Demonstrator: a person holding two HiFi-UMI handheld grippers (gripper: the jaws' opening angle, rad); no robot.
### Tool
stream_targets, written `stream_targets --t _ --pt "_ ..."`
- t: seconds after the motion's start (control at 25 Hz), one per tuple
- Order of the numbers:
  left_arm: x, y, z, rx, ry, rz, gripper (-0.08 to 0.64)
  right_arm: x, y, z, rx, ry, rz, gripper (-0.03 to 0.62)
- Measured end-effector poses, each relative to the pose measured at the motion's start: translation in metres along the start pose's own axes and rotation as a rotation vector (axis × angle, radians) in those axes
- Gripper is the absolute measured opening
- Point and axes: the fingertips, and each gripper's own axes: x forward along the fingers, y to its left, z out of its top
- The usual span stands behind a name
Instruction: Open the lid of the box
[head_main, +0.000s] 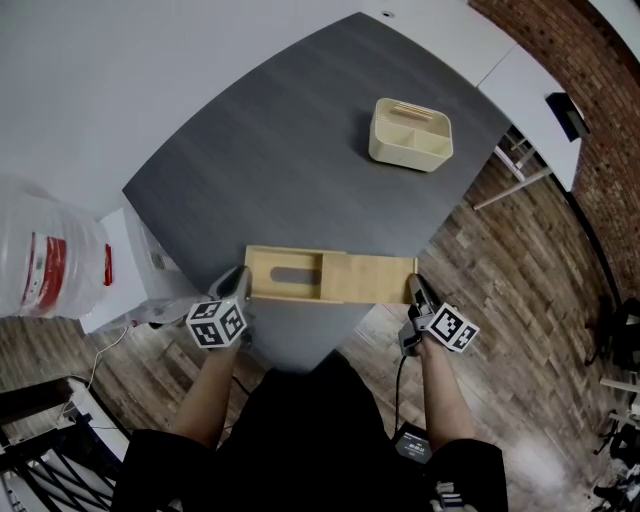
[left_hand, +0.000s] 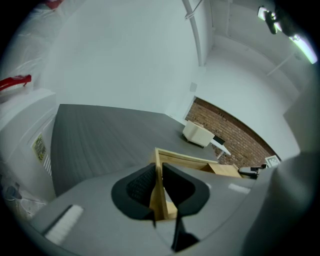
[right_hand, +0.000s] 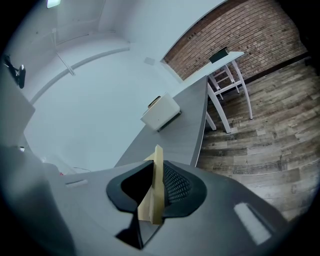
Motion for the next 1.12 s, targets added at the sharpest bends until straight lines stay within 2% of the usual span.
stream_targets --t 0.8,1.12 --pt "-0.001 0.002 0.001 -0.016 -0.004 0.041 0.04 -0.015 -0.024 0.013 0.038 -0.04 -0.043 0.061" --pt "-0.001 0.004 0.001 -0.023 -0.01 0.051 0.04 -0.011 -0.023 0.012 0.037 -0.044 -0.032 0.063"
